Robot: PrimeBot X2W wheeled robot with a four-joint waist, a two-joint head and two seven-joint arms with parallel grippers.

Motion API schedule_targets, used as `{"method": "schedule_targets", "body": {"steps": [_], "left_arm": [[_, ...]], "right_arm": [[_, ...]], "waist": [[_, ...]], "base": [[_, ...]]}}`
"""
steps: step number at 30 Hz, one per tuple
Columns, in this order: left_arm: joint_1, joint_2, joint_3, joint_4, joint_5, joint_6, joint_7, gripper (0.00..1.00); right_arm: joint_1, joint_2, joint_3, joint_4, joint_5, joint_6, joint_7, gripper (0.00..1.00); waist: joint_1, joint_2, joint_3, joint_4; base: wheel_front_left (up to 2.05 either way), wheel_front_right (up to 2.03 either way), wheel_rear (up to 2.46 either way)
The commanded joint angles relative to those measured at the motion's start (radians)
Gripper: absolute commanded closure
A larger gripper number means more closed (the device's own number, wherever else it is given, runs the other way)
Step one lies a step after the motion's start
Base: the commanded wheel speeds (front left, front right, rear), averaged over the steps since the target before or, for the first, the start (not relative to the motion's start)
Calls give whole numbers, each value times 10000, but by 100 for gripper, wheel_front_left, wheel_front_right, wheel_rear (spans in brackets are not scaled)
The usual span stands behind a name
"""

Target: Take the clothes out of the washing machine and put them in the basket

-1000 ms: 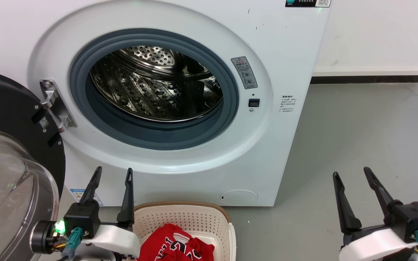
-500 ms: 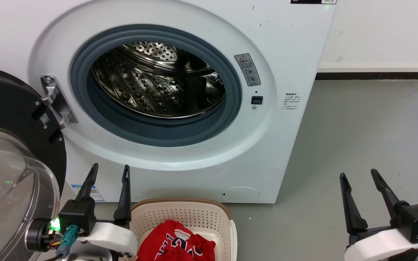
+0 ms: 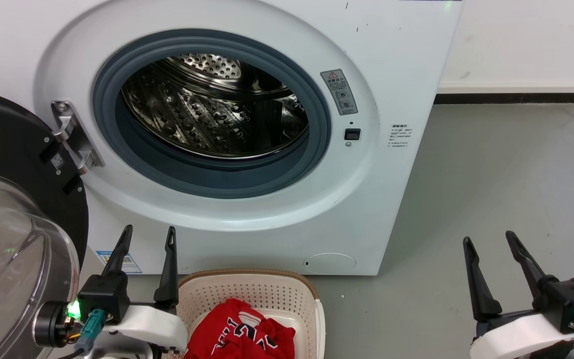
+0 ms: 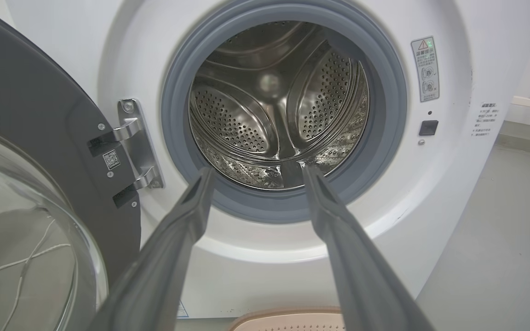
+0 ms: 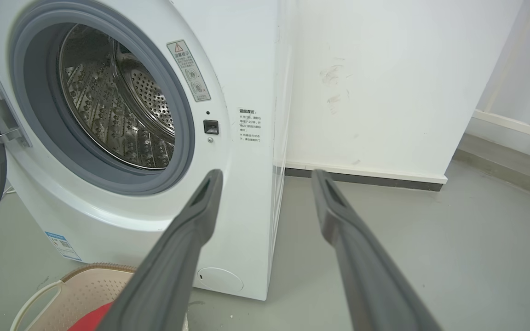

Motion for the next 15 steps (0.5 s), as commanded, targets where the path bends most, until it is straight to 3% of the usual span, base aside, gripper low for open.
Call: {"method": "schedule_targets", "body": {"steps": [1, 12, 13, 15], "left_arm": [[-65, 56, -14, 6, -20, 38, 0, 0], [-217, 117, -105, 4, -71, 92, -35, 0], [-155, 76, -121, 4, -39, 59, -11, 100], [-110, 22, -140, 160, -66, 47, -1, 100]], "right_arm": [[-119, 11, 9, -2, -15, -7, -16, 0], [-244, 11, 1, 26, -19, -7, -71, 0], [-105, 0, 6, 8, -40, 0, -19, 100], [-25, 2, 18, 150, -34, 2, -2, 100]], "waist": [[0, 0, 19, -2], [0, 0, 165, 16], [0, 0, 169, 15], [1, 0, 177, 15]], "base": [[0, 0, 0], [0, 0, 0], [0, 0, 0], [0, 0, 0]]}}
